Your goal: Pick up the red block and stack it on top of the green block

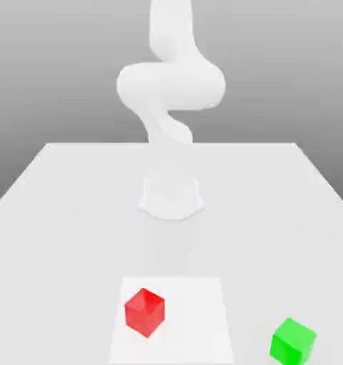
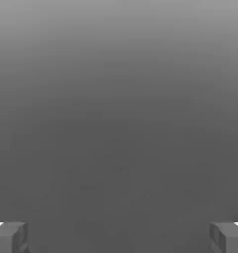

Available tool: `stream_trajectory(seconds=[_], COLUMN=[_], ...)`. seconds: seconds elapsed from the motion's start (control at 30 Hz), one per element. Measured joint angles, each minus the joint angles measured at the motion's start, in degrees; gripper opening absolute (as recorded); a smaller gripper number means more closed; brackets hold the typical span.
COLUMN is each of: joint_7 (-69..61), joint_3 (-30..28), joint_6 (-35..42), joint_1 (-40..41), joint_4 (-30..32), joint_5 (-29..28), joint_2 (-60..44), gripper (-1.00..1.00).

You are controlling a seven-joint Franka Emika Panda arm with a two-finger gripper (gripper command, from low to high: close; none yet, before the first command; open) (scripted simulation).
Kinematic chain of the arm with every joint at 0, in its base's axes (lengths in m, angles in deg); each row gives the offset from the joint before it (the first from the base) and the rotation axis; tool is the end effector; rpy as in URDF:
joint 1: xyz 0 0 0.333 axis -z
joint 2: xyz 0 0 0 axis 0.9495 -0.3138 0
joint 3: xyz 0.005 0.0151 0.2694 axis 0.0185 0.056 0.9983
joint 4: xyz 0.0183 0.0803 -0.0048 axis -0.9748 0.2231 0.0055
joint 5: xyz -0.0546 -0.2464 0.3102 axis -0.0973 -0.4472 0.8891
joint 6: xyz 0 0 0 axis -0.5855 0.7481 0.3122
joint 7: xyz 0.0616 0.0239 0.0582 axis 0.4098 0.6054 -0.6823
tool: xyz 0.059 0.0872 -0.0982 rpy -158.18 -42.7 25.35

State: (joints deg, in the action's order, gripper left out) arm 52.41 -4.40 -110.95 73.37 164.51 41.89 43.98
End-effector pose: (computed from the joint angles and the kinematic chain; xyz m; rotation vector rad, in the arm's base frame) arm 0.4435 -0.0042 0.6007 -2.4629 1.1364 -0.9390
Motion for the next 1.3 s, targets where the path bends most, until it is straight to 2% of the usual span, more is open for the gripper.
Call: stream_trajectory(seconds=[0.47,0.7,0.9,0.93,1.13,1.3], joint_7=[18.3,25.2,27.2,27.3,27.5,26.4], joint_3=[3.0,2.5,1.4,1.2,1.1,2.1], joint_6=[-14.9,-22.3,-32.2,-33.3,-33.9,-27.3], joint_1=[7.0,8.3,7.5,7.3,7.3,8.0], joint_4=[12.0,17.8,17.0,16.8,16.7,17.9], joint_5=[-2.6,-1.0,-2.2,-2.4,-2.7,-1.2], joint_2=[-29.5,-43.9,-56.3,-57.5,-58.2,-50.4], gripper=[0.0,0.0,0.0,-1.0,-1.0,-1.0])
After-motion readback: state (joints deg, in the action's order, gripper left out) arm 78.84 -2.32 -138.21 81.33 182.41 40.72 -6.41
